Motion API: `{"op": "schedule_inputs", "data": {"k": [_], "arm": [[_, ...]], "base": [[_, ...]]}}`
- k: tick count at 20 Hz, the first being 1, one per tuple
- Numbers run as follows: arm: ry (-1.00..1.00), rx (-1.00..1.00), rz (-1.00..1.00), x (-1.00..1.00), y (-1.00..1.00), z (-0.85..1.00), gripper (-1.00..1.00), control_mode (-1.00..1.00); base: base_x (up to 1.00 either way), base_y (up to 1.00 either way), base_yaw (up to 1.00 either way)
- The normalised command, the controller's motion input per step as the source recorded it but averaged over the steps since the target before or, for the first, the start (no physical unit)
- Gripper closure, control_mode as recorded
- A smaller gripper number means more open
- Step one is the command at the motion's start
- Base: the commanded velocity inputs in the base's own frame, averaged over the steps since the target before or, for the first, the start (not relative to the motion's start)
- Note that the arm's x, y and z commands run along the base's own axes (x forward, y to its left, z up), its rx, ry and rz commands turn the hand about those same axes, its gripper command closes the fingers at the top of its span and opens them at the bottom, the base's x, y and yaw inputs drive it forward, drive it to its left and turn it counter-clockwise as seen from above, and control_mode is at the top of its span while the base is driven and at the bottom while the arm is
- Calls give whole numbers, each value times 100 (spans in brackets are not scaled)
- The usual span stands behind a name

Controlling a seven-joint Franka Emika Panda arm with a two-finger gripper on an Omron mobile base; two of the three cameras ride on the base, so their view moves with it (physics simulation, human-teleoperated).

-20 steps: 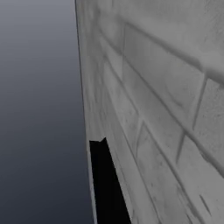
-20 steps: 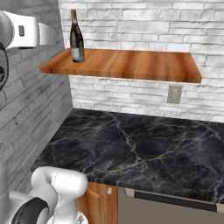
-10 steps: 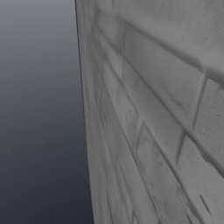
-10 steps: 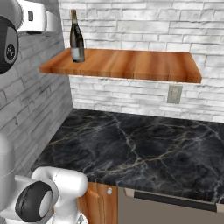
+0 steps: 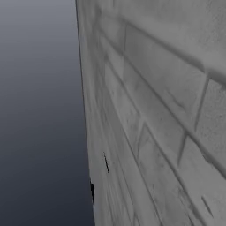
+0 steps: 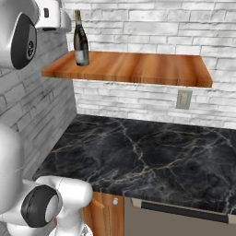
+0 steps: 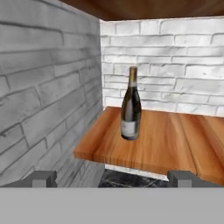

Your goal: Get the candle and the wine from the cabinet and move them to the dining counter.

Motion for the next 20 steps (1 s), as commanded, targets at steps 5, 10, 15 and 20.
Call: {"op": "schedule_inputs", "data": {"k": [5, 10, 15, 20], "arm": [[-1, 0, 6, 46, 0, -12, -100, -100], [0, 0, 0, 33, 2, -1, -100, -100], [0, 0, 0, 34, 4, 0, -100, -100], [1, 0, 0, 32, 3, 0, -100, -100]], "base": [[0, 0, 0], [0, 0, 0], [0, 0, 0], [0, 0, 0]]}}
